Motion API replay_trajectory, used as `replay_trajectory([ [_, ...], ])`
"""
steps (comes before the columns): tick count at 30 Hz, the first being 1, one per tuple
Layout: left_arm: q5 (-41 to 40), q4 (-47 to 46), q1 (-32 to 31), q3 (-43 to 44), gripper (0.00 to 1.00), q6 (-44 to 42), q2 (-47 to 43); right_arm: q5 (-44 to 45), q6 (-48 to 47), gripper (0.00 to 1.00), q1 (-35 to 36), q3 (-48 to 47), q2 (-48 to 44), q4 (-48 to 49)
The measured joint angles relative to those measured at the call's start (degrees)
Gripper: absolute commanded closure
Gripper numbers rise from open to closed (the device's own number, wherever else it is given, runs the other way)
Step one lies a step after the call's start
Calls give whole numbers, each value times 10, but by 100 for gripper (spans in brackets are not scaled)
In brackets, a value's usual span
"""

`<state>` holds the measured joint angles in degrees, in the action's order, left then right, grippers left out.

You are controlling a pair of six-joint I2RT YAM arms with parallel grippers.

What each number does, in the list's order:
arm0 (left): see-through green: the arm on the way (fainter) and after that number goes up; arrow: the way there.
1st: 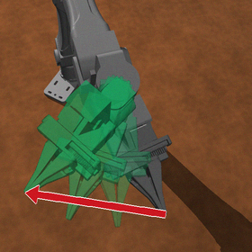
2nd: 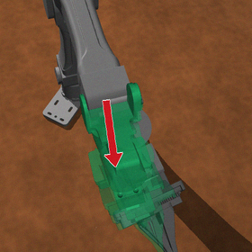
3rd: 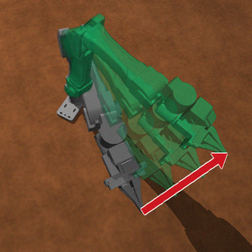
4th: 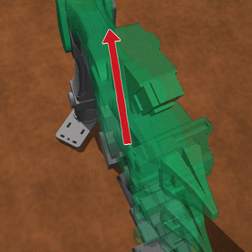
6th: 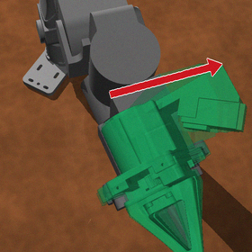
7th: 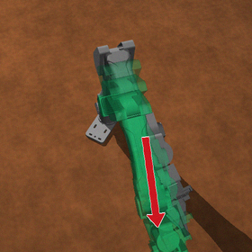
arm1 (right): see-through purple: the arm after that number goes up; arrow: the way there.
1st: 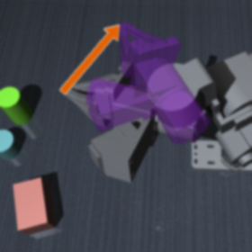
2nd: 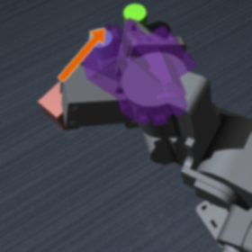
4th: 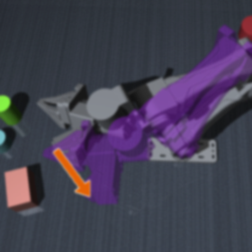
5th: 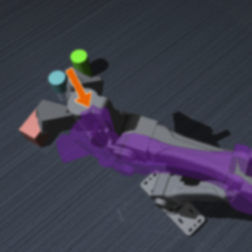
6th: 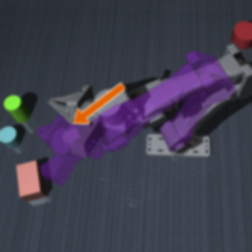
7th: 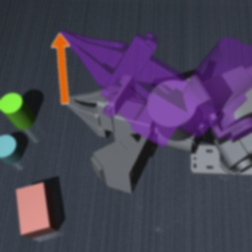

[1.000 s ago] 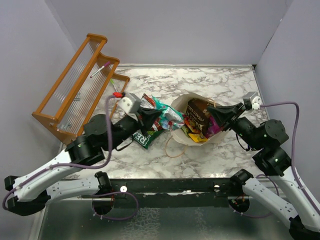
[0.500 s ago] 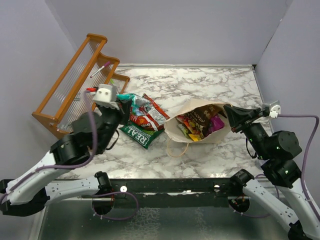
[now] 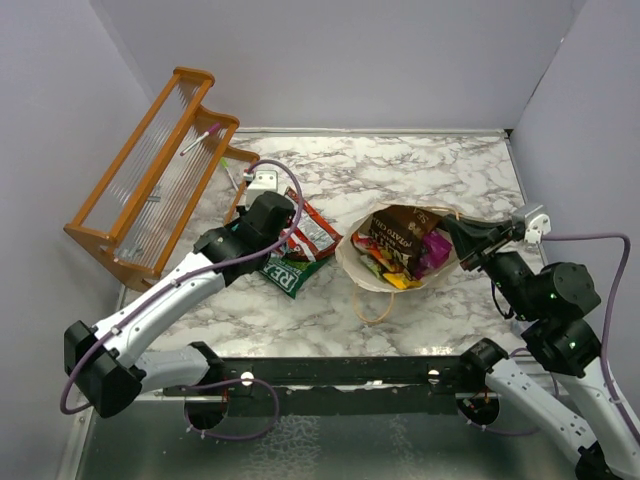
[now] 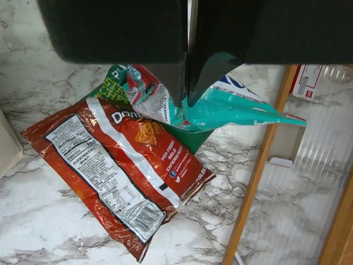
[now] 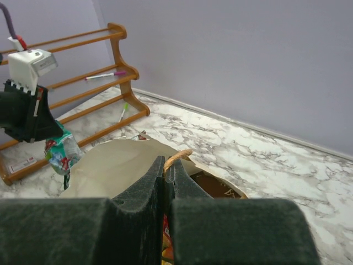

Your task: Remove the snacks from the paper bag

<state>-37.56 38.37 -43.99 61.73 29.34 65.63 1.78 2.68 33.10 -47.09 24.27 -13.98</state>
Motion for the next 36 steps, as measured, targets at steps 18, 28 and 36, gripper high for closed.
replay_trajectory([
  [18, 162, -97, 87, -7, 9, -30, 96, -282, -15, 98, 0, -49, 52, -37],
  [28, 343, -153, 87, -60, 5, 1, -144, -502, -15, 98, 0, -47, 141, -32],
  [36, 502, -260, 79, -126, 11, 57, -207, -523, -3, 98, 0, -32, 117, 12],
])
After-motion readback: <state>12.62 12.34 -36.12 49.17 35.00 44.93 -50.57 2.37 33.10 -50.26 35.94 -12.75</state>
